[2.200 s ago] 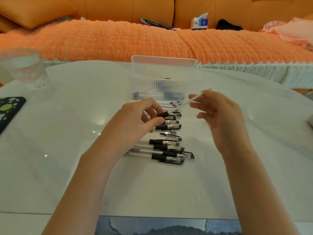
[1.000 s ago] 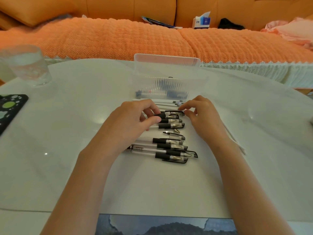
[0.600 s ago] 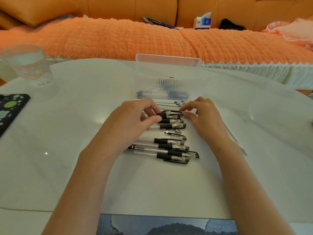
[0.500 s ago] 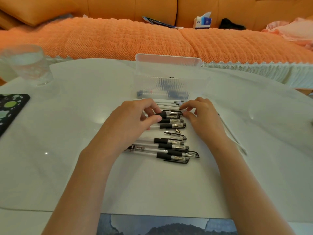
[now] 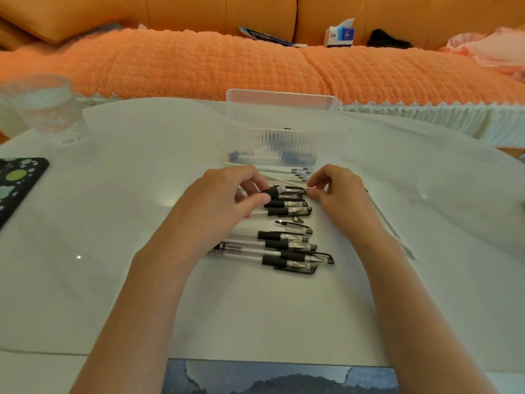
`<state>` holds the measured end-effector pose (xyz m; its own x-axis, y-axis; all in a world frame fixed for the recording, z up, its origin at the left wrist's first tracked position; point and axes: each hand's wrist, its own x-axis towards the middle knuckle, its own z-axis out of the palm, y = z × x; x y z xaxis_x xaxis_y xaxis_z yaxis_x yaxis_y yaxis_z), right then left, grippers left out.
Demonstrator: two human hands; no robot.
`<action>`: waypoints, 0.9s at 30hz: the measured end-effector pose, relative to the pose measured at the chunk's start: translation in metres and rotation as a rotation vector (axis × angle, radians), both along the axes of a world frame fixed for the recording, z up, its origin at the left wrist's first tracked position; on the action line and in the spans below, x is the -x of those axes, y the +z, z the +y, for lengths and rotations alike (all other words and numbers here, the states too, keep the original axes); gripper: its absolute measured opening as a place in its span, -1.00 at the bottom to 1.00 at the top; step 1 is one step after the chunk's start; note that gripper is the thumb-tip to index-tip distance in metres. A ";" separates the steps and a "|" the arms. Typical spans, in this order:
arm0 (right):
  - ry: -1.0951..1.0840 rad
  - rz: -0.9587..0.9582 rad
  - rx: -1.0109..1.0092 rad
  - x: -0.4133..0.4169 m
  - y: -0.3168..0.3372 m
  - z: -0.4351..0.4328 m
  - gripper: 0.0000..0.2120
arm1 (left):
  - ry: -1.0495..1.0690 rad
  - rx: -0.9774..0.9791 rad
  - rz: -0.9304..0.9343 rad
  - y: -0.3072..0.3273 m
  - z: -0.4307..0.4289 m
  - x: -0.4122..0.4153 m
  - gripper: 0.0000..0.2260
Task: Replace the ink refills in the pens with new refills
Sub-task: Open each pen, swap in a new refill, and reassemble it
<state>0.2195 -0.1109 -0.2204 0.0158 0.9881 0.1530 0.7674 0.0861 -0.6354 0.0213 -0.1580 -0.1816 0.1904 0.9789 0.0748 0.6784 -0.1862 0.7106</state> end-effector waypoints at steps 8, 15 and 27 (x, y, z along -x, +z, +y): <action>-0.005 0.034 -0.092 -0.006 0.013 -0.006 -0.93 | 0.055 -0.028 -0.041 0.000 0.001 0.003 -0.96; -0.040 0.248 -0.161 -0.015 0.027 -0.019 -0.94 | 0.191 -0.096 -0.136 0.000 0.007 0.013 -0.95; -0.008 0.267 -0.125 -0.015 0.032 -0.025 -0.92 | 0.207 -0.100 -0.195 0.002 0.006 0.015 -0.88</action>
<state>0.2341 -0.1360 -0.1887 0.0792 0.9615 0.2632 0.5751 0.1716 -0.7999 0.0067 -0.1519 -0.1797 -0.0397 0.9814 0.1881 0.5620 -0.1337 0.8162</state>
